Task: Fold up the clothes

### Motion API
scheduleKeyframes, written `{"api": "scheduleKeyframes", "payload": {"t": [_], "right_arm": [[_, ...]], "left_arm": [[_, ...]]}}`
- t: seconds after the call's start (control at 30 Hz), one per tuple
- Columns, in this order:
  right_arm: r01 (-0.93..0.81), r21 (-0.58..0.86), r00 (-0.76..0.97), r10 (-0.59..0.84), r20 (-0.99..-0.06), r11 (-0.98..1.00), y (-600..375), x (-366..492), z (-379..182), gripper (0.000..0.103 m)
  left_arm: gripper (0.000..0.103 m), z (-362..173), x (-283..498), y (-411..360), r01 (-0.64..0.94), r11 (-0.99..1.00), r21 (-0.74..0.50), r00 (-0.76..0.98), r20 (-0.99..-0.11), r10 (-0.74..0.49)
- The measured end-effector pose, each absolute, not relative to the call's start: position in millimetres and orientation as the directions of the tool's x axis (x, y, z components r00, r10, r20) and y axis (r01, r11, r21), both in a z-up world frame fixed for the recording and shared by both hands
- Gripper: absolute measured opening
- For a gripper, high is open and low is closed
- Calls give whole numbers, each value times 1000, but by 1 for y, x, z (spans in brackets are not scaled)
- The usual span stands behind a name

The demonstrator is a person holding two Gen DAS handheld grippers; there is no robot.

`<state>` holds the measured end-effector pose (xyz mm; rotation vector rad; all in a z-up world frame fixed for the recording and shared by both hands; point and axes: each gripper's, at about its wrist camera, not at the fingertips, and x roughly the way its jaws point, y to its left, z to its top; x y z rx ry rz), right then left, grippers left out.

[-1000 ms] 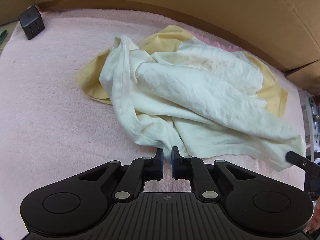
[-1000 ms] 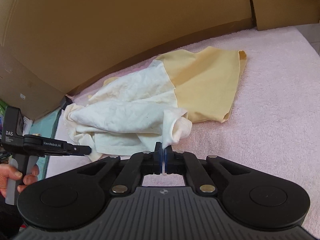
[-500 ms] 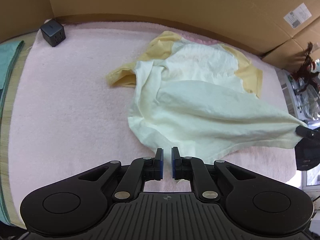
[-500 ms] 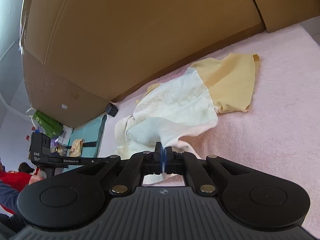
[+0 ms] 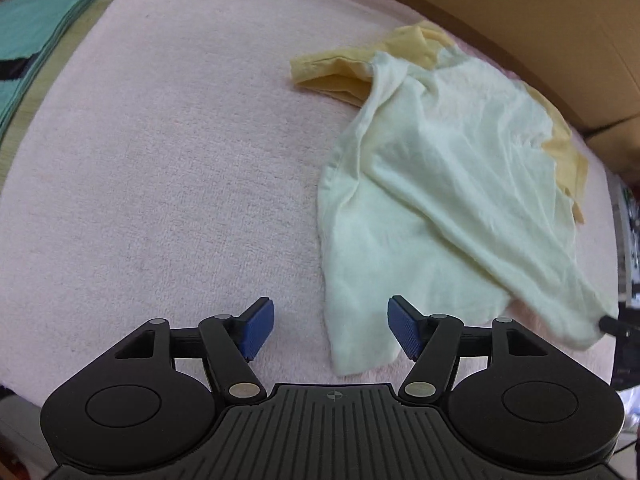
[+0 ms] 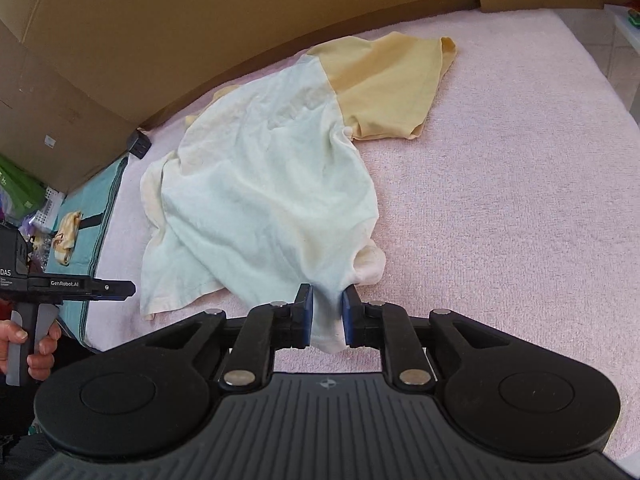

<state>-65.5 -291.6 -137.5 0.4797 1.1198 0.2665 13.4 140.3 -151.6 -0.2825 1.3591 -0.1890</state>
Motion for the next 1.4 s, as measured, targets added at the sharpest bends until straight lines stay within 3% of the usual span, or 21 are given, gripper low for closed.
{"api": "scheduleKeyframes", "payload": {"t": [0.13,0.27,0.43,0.53,0.63,0.67,0.7,0.93,1.03,1.07,1.13,1.2,1.3,1.4], "right_arm": [[44,510,439,442,-782,859,-292,-64,-136,20],[60,525,460,443,-769,849,-293,-65,-136,35],[100,515,465,418,-781,851,-296,-65,-142,37],[126,515,465,408,-786,848,-303,-67,-147,39],[122,559,467,450,-761,820,-311,-71,-152,60],[113,578,467,470,-749,808,-313,-71,-154,70],[104,587,471,480,-740,803,-314,-72,-156,72],[34,504,482,427,-765,863,-309,-73,-162,72],[-21,477,449,434,-781,879,-298,-68,-167,66],[-31,474,439,438,-785,880,-295,-66,-168,60],[-50,469,417,445,-792,882,-289,-62,-172,45],[-78,456,391,448,-804,887,-282,-59,-173,15],[-157,464,335,489,-805,872,-266,-64,-156,9],[-181,571,299,598,-744,801,-264,-72,-132,8]], "left_arm": [[84,-167,20,141,-116,913,-390,177,-913,-368],[83,-168,22,126,-99,920,-379,151,-920,-362],[43,-166,15,93,-10,948,-318,121,-941,-315],[30,-166,12,84,20,960,-280,122,-952,-280],[12,-168,15,89,4,956,-293,109,-950,-292],[9,-168,16,92,-6,952,-305,104,-947,-303],[6,-169,17,95,-15,948,-318,99,-944,-315],[1,-162,16,99,11,941,-338,103,-936,-337],[1,-158,17,98,33,942,-333,110,-936,-335],[1,-157,19,99,33,943,-330,110,-937,-332],[1,-157,21,100,33,945,-325,110,-939,-327],[1,-155,22,102,32,946,-323,116,-939,-324],[1,-141,20,104,53,944,-324,129,-936,-329],[1,-115,13,112,94,934,-345,141,-924,-356]]}}
